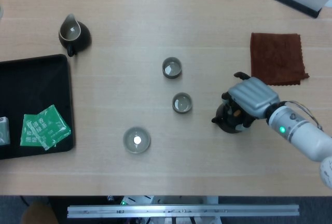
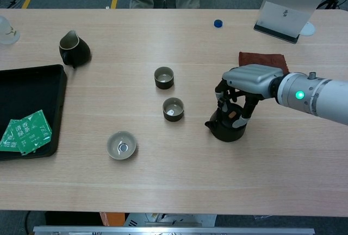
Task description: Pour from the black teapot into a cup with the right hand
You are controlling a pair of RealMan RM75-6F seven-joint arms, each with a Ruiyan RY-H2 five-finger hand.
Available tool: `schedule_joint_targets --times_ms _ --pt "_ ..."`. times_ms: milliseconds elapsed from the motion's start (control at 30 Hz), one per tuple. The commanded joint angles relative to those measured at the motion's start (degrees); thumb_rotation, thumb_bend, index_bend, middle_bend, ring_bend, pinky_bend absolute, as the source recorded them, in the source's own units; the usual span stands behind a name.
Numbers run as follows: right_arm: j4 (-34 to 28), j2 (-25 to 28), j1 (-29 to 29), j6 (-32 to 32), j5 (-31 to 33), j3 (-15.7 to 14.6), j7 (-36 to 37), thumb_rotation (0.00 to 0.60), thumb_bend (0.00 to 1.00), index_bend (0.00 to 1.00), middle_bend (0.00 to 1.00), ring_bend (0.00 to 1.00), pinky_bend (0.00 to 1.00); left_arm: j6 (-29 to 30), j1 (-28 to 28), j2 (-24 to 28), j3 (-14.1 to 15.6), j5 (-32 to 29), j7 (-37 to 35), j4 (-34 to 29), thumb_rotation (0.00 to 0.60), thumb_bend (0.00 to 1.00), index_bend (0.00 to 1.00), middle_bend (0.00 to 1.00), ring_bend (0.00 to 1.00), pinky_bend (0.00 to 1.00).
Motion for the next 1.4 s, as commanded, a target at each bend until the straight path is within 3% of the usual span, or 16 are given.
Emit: schedule_joint_targets --times_ms 33,467,800,1100,1400 --pt "0.05 0.1 0.44 -0.15 0.4 -0.23 0.19 0.586 0.0 0.55 0.55 0.48 0.08 -0.09 -0.03 -0.05 -0.02 -0.08 0.05 -0.01 0.6 0.38 0.13 0.18 0.01 0.04" --pt "0.69 0.15 2.58 -1.88 2.99 -0.43 2.32 0.586 0.0 0.63 0.68 0.67 0.08 -0.31 -0.03 -0.04 -0.11 -0.46 0.25 -0.04 0.6 0.38 0.13 0.18 0.01 0.04" --pt "1.9 0.0 4.49 -3.81 5.65 -0.7 4.43 0.584 0.0 0.72 0.76 0.74 0.08 -0.28 0.13 0.04 -0.14 -0.73 0.23 0.03 0.6 0.38 0.13 0.18 0.01 0.04" --pt "2.08 0.2 5.37 -4.48 7.22 -1.09 6.55 0.462 0.0 0.75 0.78 0.76 0.08 -0.39 0.1 0.06 -0.18 -0.78 0.19 0.15 0.6 0.38 0.13 0.18 0.01 0.04" --pt "2.16 0.49 5.85 -4.45 6.44 -0.73 8.43 0.448 0.0 0.84 0.85 0.82 0.08 -0.29 0.19 0.14 -0.19 -0.83 0.21 0.06 0.6 0.38 0.13 0.18 0.01 0.04"
